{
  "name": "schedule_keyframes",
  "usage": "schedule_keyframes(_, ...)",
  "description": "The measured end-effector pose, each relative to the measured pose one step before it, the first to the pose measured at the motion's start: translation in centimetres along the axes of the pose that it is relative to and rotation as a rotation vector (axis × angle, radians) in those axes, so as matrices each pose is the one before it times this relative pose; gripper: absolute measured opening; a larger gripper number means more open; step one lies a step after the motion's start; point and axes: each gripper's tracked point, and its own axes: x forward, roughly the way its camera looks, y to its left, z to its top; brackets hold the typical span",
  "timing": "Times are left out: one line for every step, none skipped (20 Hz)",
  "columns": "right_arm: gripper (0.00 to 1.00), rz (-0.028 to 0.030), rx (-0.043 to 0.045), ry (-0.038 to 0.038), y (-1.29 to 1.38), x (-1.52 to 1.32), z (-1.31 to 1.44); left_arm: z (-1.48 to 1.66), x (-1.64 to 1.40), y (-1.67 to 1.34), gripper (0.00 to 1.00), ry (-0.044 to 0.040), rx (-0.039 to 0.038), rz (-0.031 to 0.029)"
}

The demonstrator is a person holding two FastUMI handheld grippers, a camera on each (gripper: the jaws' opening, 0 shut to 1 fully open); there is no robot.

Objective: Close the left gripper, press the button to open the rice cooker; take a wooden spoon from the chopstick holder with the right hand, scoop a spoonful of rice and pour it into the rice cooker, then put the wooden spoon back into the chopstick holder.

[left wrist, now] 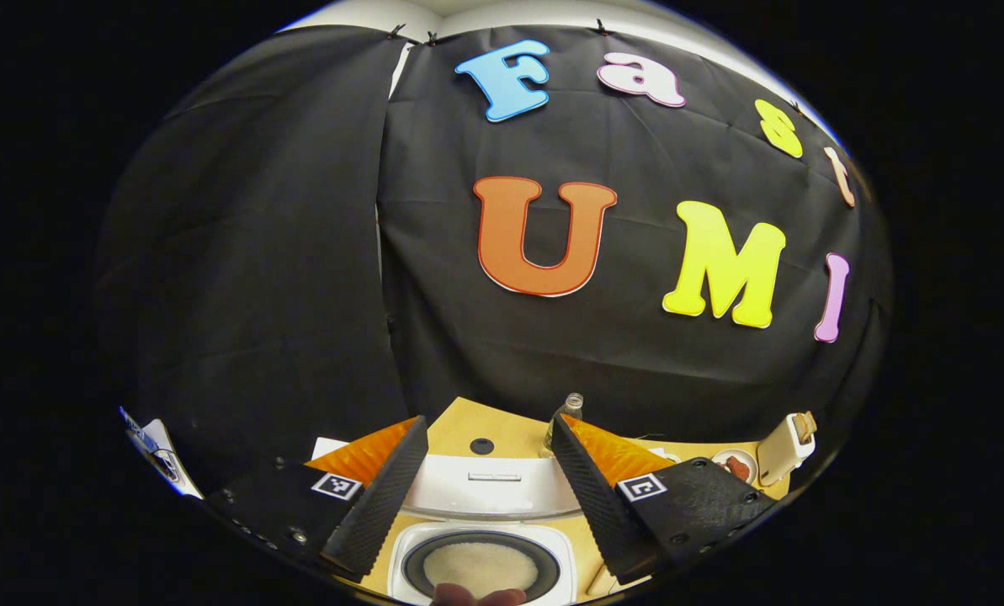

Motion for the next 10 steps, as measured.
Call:
schedule_keyframes(0.99,-0.00507,0.00407,0.00005,-0.246,-0.141,0.047,-0.308,-0.102,-0.033,0.95,0.01135,-0.00367,-0.00444)
schedule_keyframes(0.99,-0.00467,0.00142,-0.00200,-0.123,-0.260,0.037,0.003,-0.092,-0.016,0.96,0.00116,0.00201,-0.00781)
schedule_keyframes(0.99,-0.00087,0.00073,-0.00251,-0.027,-0.174,0.140,-0.169,-0.140,0.021,0.97,0.00887,-0.00123,-0.00741)
schedule_keyframes(1.00,-0.00024,-0.00454,-0.00134,0.055,-0.279,0.081,-0.119,-0.225,0.040,0.97,0.00876,-0.00121,-0.00710)
schedule_keyframes(1.00,0.00082,-0.00297,-0.01017,0.128,-0.302,0.374,-0.229,-0.474,-0.064,0.97,0.00831,-0.00088,-0.00472)
schedule_keyframes(0.98,-0.00053,-0.00389,-0.01176,0.137,-0.334,0.317,-0.360,-0.383,-0.012,0.97,0.01247,0.00503,-0.00150)
schedule_keyframes(1.00,-0.00022,-0.00149,-0.00984,0.147,-0.295,0.234,-0.365,-0.556,-0.072,0.97,0.00814,0.01264,-0.00231)
schedule_keyframes(0.99,0.00252,0.00242,-0.00705,0.299,-0.382,0.013,-0.450,-0.472,0.001,0.97,0.00579,0.01298,0.00052)
schedule_keyframes(0.99,0.00578,0.00423,-0.00004,0.378,-0.291,-0.080,-0.433,-0.614,-0.110,0.97,0.00023,0.00930,0.00010)
schedule_keyframes(1.00,0.00777,0.00405,0.00507,0.409,-0.276,-0.291,-0.477,-0.720,-0.017,0.97,0.00483,-0.00027,0.00083)
